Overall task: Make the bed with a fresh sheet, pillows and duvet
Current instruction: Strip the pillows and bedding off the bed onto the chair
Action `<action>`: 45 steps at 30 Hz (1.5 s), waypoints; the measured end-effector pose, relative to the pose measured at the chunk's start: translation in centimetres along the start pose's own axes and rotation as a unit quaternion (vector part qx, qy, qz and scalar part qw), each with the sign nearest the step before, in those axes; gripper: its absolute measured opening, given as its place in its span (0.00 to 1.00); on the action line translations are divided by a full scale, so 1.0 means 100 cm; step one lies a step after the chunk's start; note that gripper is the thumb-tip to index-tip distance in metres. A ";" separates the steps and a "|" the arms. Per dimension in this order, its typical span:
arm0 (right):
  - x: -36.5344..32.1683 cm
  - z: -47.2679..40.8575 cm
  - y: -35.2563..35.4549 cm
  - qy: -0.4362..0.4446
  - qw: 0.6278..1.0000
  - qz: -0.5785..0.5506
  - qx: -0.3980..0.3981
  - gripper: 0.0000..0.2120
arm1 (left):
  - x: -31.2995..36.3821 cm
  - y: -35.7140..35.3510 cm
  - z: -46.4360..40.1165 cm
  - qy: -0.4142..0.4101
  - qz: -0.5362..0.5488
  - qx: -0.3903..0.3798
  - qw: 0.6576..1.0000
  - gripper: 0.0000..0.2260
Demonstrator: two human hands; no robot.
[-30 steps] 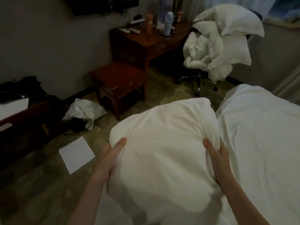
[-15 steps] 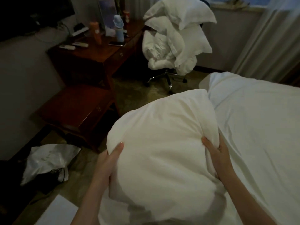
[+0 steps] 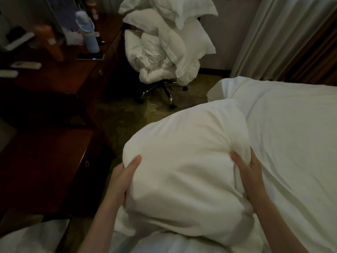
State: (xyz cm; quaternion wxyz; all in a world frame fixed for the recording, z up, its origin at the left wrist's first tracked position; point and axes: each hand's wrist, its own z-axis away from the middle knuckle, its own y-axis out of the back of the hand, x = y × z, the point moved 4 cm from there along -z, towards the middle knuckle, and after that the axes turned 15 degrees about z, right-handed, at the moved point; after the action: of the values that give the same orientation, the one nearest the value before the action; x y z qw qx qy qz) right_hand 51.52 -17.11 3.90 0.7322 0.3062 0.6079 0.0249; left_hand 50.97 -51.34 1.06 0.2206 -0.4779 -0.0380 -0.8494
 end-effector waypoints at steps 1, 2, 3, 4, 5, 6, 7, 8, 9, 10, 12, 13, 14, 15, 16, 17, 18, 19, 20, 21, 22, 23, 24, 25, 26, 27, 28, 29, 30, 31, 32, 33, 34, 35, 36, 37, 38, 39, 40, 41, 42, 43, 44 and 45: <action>-0.012 -0.008 -0.010 -0.006 1.000 -0.001 0.009 0.29 | 0.017 -0.001 -0.017 -0.005 -0.006 -0.010 1.000 0.26; -0.023 -0.016 -0.020 -0.009 1.000 0.003 0.019 0.33 | 0.031 -0.002 -0.034 -0.007 -0.002 -0.020 1.000 0.25; -0.035 -0.025 -0.029 -0.013 0.999 0.006 0.030 0.35 | 0.042 -0.003 -0.051 -0.008 0.003 -0.029 1.000 0.24; -0.046 -0.033 -0.037 -0.014 0.999 0.006 0.040 0.36 | 0.051 -0.004 -0.065 0.000 0.003 -0.039 0.999 0.24; -0.056 -0.041 -0.044 -0.014 0.999 0.005 0.051 0.35 | 0.059 -0.006 -0.076 0.006 -0.002 -0.048 0.999 0.24; -0.064 -0.051 -0.051 -0.011 0.998 0.002 0.058 0.34 | 0.068 -0.008 -0.087 0.011 -0.001 -0.057 0.998 0.23; -0.071 -0.061 -0.057 -0.009 0.998 -0.001 0.064 0.31 | 0.077 -0.012 -0.099 0.011 0.002 -0.065 0.998 0.22; -0.076 -0.073 -0.063 -0.011 0.998 -0.004 0.068 0.29 | 0.086 -0.015 -0.112 0.012 0.003 -0.071 0.997 0.20; -0.083 -0.085 -0.070 -0.011 0.998 -0.009 0.065 0.26 | 0.095 -0.020 -0.126 0.007 0.000 -0.078 0.997 0.19; -0.089 -0.098 -0.075 -0.011 0.998 -0.014 0.063 0.25 | 0.106 -0.027 -0.139 0.001 0.001 -0.084 0.996 0.19; -0.101 -0.130 -0.085 -0.010 0.997 -0.020 0.069 0.23 | 0.128 -0.046 -0.170 -0.008 0.005 -0.098 0.995 0.20; -0.109 -0.145 -0.086 -0.006 0.997 -0.023 0.070 0.23 | 0.140 -0.057 -0.180 -0.020 0.004 -0.105 0.994 0.20; -0.120 -0.162 -0.087 0.001 0.997 -0.025 0.075 0.22 | 0.153 -0.069 -0.192 -0.033 0.002 -0.111 0.993 0.19; -0.132 -0.187 -0.088 0.012 0.996 -0.023 0.085 0.22 | 0.170 -0.086 -0.209 -0.049 0.006 -0.121 0.991 0.17; -0.145 -0.211 -0.089 0.025 0.995 -0.021 0.094 0.21 | 0.190 -0.103 -0.225 -0.070 0.009 -0.132 0.989 0.15; -0.160 -0.237 -0.090 0.037 0.994 -0.024 0.099 0.21 | 0.212 -0.121 -0.241 -0.094 0.010 -0.141 0.986 0.12; -0.176 -0.264 -0.091 0.048 0.993 -0.027 0.106 0.21 | 0.236 -0.140 -0.257 -0.119 0.012 -0.151 0.981 0.09; -0.194 -0.292 -0.092 0.061 0.991 -0.026 0.117 0.21 | 0.262 -0.160 -0.273 -0.143 0.016 -0.162 0.976 0.07; -0.211 -0.321 -0.092 0.074 0.989 -0.027 0.127 0.21 | 0.287 -0.179 -0.289 -0.164 0.021 -0.175 0.971 0.04; -0.230 -0.349 -0.093 0.086 0.987 -0.033 0.132 0.19 | 0.312 -0.197 -0.304 -0.184 0.028 -0.186 0.965 0.03; -0.249 -0.376 -0.094 0.098 0.986 -0.042 0.130 0.18 | 0.336 -0.213 -0.320 -0.201 0.034 -0.196 0.959 0.03; -0.268 -0.402 -0.095 0.111 0.984 -0.049 0.130 0.17 | 0.361 -0.231 -0.331 -0.217 0.040 -0.203 0.954 0.04; -0.285 -0.427 -0.095 0.120 0.983 -0.050 0.132 0.17 | 0.384 -0.247 -0.344 -0.231 0.046 -0.206 0.950 0.05; -0.302 -0.451 -0.094 0.124 0.982 -0.048 0.134 0.19 | 0.407 -0.262 -0.356 -0.246 0.054 -0.211 0.945 0.05; -0.318 -0.476 -0.094 0.130 0.982 -0.045 0.132 0.20 | 0.426 -0.276 -0.368 -0.258 0.066 -0.220 0.938 0.04; -0.335 -0.499 -0.095 0.137 0.982 -0.040 0.126 0.22 | 0.444 -0.290 -0.377 -0.267 0.079 -0.229 0.933 0.05; -0.352 -0.520 -0.097 0.148 0.981 -0.032 0.118 0.23 | 0.459 -0.301 -0.387 -0.274 0.089 -0.238 0.927 0.05; -0.368 -0.542 -0.099 0.159 0.981 -0.023 0.111 0.24 | 0.473 -0.313 -0.397 -0.281 0.102 -0.246 0.922 0.07; -0.384 -0.563 -0.101 0.173 0.979 -0.015 0.105 0.25 | 0.485 -0.323 -0.408 -0.288 0.110 -0.252 0.917 0.09; -0.400 -0.585 -0.104 0.188 0.977 -0.005 0.099 0.25 | 0.497 -0.334 -0.420 -0.292 0.117 -0.256 0.914 0.11; -0.418 -0.608 -0.107 0.206 0.974 0.007 0.093 0.25 | 0.507 -0.345 -0.434 -0.296 0.121 -0.260 0.911 0.14; -0.433 -0.634 -0.110 0.223 0.970 0.024 0.090 0.25 | 0.516 -0.356 -0.449 -0.300 0.127 -0.262 0.909 0.16; -0.451 -0.666 -0.114 0.242 0.965 0.044 0.091 0.25 | 0.527 -0.369 -0.469 -0.310 0.133 -0.264 0.904 0.18; -0.466 -0.690 -0.117 0.260 0.958 0.070 0.095 0.26 | 0.534 -0.380 -0.480 -0.321 0.135 -0.262 0.900 0.19; -0.482 -0.713 -0.121 0.280 0.950 0.098 0.098 0.26 | 0.541 -0.392 -0.493 -0.333 0.141 -0.256 0.897 0.18; -0.502 -0.743 -0.128 0.302 0.941 0.117 0.100 0.26 | 0.551 -0.406 -0.512 -0.342 0.147 -0.252 0.893 0.15; -0.524 -0.770 -0.137 0.323 0.932 0.133 0.099 0.26 | 0.561 -0.420 -0.530 -0.349 0.149 -0.249 0.891 0.11; -0.549 -0.794 -0.146 0.340 0.924 0.149 0.093 0.26 | 0.572 -0.434 -0.548 -0.355 0.154 -0.247 0.888 0.09; -0.575 -0.818 -0.157 0.353 0.917 0.164 0.083 0.26 | 0.584 -0.447 -0.564 -0.362 0.158 -0.249 0.885 0.09; -0.602 -0.842 -0.167 0.365 0.910 0.184 0.073 0.26 | 0.597 -0.460 -0.578 -0.365 0.160 -0.253 0.881 0.09; -0.630 -0.865 -0.177 0.372 0.901 0.212 0.067 0.26 | 0.610 -0.472 -0.593 -0.364 0.159 -0.264 0.879 0.09; -0.656 -0.887 -0.186 0.372 0.894 0.242 0.066 0.26 | 0.624 -0.484 -0.607 -0.357 0.157 -0.279 0.878 0.10; -0.682 -0.909 -0.194 0.372 0.888 0.264 0.063 0.26 | 0.637 -0.496 -0.621 -0.348 0.151 -0.297 0.876 0.10; -0.706 -0.931 -0.203 0.372 0.883 0.280 0.061 0.26 | 0.651 -0.508 -0.634 -0.341 0.145 -0.313 0.874 0.10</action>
State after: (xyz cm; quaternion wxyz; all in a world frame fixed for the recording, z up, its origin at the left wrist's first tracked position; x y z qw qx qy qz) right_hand -57.96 -23.52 49.08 0.3948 0.4758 0.7248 0.3041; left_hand -49.35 -45.11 28.21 0.1529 -0.7824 0.2269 -0.5595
